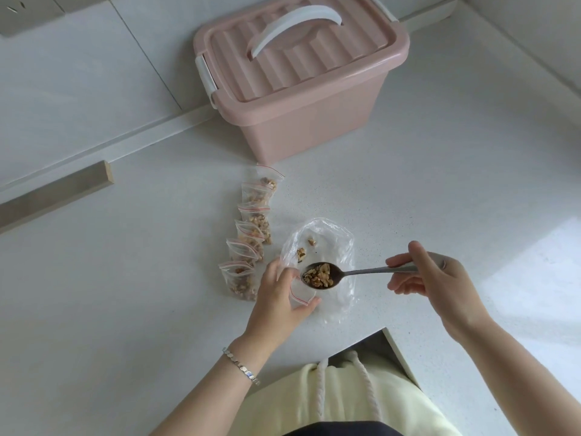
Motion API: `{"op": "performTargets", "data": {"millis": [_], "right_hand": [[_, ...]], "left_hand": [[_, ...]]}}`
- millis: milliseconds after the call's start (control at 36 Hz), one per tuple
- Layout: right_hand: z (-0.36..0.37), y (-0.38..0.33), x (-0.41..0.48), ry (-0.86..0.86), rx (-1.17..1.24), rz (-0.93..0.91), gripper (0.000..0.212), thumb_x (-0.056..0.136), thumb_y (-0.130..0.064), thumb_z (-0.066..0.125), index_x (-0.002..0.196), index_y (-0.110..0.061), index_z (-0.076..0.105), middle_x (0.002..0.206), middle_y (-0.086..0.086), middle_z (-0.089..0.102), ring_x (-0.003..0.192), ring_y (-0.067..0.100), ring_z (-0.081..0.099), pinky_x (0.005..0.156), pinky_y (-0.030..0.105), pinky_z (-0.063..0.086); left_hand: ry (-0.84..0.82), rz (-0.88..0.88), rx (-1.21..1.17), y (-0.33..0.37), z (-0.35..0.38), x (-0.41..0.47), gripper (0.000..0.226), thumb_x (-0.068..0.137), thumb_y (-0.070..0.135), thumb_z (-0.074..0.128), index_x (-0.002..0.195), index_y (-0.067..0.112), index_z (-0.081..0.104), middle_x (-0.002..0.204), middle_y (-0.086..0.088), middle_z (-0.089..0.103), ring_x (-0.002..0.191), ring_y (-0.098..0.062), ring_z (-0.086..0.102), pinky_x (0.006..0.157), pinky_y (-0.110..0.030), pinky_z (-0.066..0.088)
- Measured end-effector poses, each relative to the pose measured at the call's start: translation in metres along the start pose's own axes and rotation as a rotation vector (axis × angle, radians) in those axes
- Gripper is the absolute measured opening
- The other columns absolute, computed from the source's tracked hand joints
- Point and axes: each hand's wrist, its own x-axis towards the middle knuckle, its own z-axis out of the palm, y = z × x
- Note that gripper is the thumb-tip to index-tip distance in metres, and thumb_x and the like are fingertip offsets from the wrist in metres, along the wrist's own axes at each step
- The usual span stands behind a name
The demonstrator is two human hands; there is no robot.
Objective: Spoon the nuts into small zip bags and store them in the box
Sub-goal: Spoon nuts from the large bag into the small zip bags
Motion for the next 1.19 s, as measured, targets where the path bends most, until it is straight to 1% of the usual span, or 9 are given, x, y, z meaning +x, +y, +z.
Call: {"op": "performTargets", "data": {"millis": [111, 250, 361, 417, 500, 556, 750, 1000, 1194], "right_hand": [[0.013, -0.013, -0.004, -0.056, -0.178, -0.077, 0.041, 0.097, -0.028, 0.039, 0.077, -0.008, 0.069, 0.059, 0.008, 0.068, 0.053, 0.014, 0.061, 0.053, 0.017, 0.048], [0.036, -0.015, -0.018, -0.136, -0.496, -0.226, 0.034, 0.094, -0.035, 0.044, 0.071, -0.026, 0.067, 0.057, -0.009, 0.066, 0.051, 0.004, 0.057, 0.056, 0.013, 0.044], [0.045, -0.008, -0.025, -0.083, -0.785, -0.594, 0.041, 0.091, -0.044, 0.043, 0.063, -0.024, 0.065, 0.049, -0.015, 0.051, 0.053, 0.003, 0.048, 0.053, 0.013, 0.037], [0.04, -0.004, -0.024, -0.031, -0.768, -0.685, 0.047, 0.09, -0.05, 0.037, 0.066, -0.023, 0.067, 0.05, -0.014, 0.053, 0.055, 0.008, 0.05, 0.053, 0.019, 0.041], [0.028, -0.004, -0.023, 0.019, -0.525, -0.54, 0.042, 0.089, -0.053, 0.037, 0.071, -0.03, 0.068, 0.058, -0.011, 0.062, 0.058, 0.007, 0.059, 0.058, 0.02, 0.045], [0.022, 0.0, -0.02, 0.09, -0.349, -0.428, 0.034, 0.09, -0.052, 0.04, 0.073, -0.035, 0.064, 0.067, -0.011, 0.067, 0.064, 0.006, 0.063, 0.062, 0.014, 0.047], [0.032, 0.038, 0.006, 0.143, -0.147, -0.212, 0.027, 0.096, -0.024, 0.041, 0.082, -0.031, 0.064, 0.074, -0.006, 0.07, 0.068, 0.002, 0.062, 0.064, 0.011, 0.046], [0.054, 0.072, 0.019, 0.091, -0.101, -0.113, 0.026, 0.097, -0.023, 0.041, 0.087, -0.03, 0.063, 0.078, -0.006, 0.07, 0.07, 0.002, 0.063, 0.064, 0.013, 0.047], [0.063, 0.084, 0.019, 0.043, -0.026, -0.021, 0.027, 0.097, -0.022, 0.039, 0.089, -0.024, 0.064, 0.079, -0.004, 0.072, 0.071, 0.007, 0.066, 0.063, 0.015, 0.049]], "left_hand": [[0.001, 0.003, -0.008, 0.002, -0.001, 0.001, 0.045, 0.072, 0.03, 0.077, 0.105, 0.008, 0.055, 0.115, -0.006, 0.04, 0.108, -0.019, 0.043, 0.088, -0.03, 0.044], [-0.039, -0.005, -0.021, 0.001, 0.002, 0.0, 0.046, 0.072, 0.038, 0.074, 0.101, 0.012, 0.051, 0.117, -0.005, 0.037, 0.11, -0.022, 0.043, 0.092, -0.035, 0.045], [-0.034, -0.052, -0.08, 0.001, 0.002, -0.002, 0.052, 0.067, 0.053, 0.064, 0.1, 0.016, 0.049, 0.114, -0.002, 0.036, 0.106, -0.021, 0.047, 0.088, -0.037, 0.047], [-0.026, -0.062, -0.097, -0.002, 0.002, -0.002, 0.049, 0.07, 0.045, 0.071, 0.103, 0.014, 0.051, 0.118, -0.002, 0.036, 0.111, -0.019, 0.044, 0.092, -0.029, 0.043], [-0.011, -0.07, -0.11, -0.005, 0.0, -0.003, 0.041, 0.073, 0.032, 0.075, 0.101, 0.013, 0.052, 0.118, 0.0, 0.036, 0.109, -0.011, 0.04, 0.085, -0.001, 0.029], [0.016, -0.069, -0.128, -0.006, -0.001, -0.002, 0.036, 0.072, 0.028, 0.076, 0.096, 0.013, 0.053, 0.114, -0.002, 0.039, 0.105, -0.009, 0.04, 0.08, 0.006, 0.024], [0.082, -0.132, -0.22, -0.006, -0.001, 0.008, 0.028, 0.073, 0.023, 0.075, 0.089, 0.01, 0.056, 0.109, 0.001, 0.04, 0.111, -0.014, 0.043, 0.083, 0.007, 0.021], [0.058, -0.191, -0.351, -0.009, 0.004, 0.021, 0.023, 0.075, 0.024, 0.074, 0.087, 0.017, 0.056, 0.103, 0.01, 0.045, 0.105, -0.01, 0.049, 0.09, -0.01, 0.032], [0.052, -0.173, -0.444, 0.002, 0.005, 0.027, 0.024, 0.075, 0.017, 0.075, 0.08, 0.024, 0.053, 0.096, 0.005, 0.052, 0.097, 0.003, 0.05, 0.085, -0.001, 0.031]]}}
